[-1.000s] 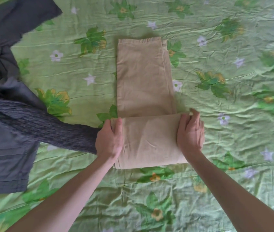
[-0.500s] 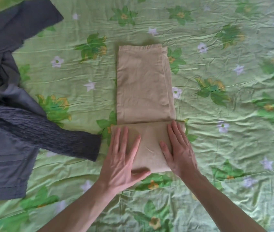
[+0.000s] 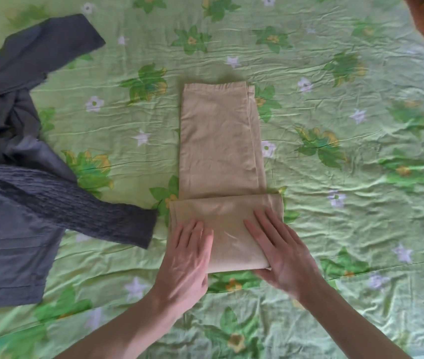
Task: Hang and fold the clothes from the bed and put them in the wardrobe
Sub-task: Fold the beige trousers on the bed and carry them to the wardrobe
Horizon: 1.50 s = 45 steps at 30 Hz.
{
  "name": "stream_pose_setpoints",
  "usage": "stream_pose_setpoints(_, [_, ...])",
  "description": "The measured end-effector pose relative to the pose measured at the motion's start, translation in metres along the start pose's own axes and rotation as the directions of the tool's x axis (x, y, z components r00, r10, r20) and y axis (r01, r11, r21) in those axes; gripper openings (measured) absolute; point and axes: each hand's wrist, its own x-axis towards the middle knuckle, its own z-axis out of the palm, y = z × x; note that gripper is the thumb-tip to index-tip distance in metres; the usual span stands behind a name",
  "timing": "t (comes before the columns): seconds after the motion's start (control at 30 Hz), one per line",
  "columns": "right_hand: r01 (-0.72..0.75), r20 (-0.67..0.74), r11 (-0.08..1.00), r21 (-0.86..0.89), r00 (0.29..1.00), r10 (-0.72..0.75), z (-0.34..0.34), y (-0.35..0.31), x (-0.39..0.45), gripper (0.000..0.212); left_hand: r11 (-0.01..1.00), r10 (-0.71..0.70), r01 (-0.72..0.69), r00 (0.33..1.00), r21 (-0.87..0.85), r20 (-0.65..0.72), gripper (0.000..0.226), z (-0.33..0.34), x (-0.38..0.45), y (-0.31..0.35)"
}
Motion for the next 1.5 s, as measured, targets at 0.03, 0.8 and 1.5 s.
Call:
stream_pose_setpoints(0.03, [0.007,-0.003,1.000,0.003,1.000,-0.007,-0.004,0.000,-0.001,0.130,1.000,0.019,-0.020,1.000,-0.011,-0.010,0.090,-0.005,-0.002,-0.003])
stream_pose_setpoints(0.8, [-0.374,-0.020,0.618,0.692,0.845,0.535,-0.032,-0.005,0.005,0.054,0.237,-0.450,0.283,0.880,-0.929,0.153,0.038,-0.019,0.004,-0.048])
stream_pose_setpoints(1.5, [-0.172,0.009,0.976,0.133,0.985,0.173,0.026,-0.007,0.030,0.104,0.985,0.104,-0.103,0.995,0.136,-0.004,0.141,0.037,0.029,-0.035])
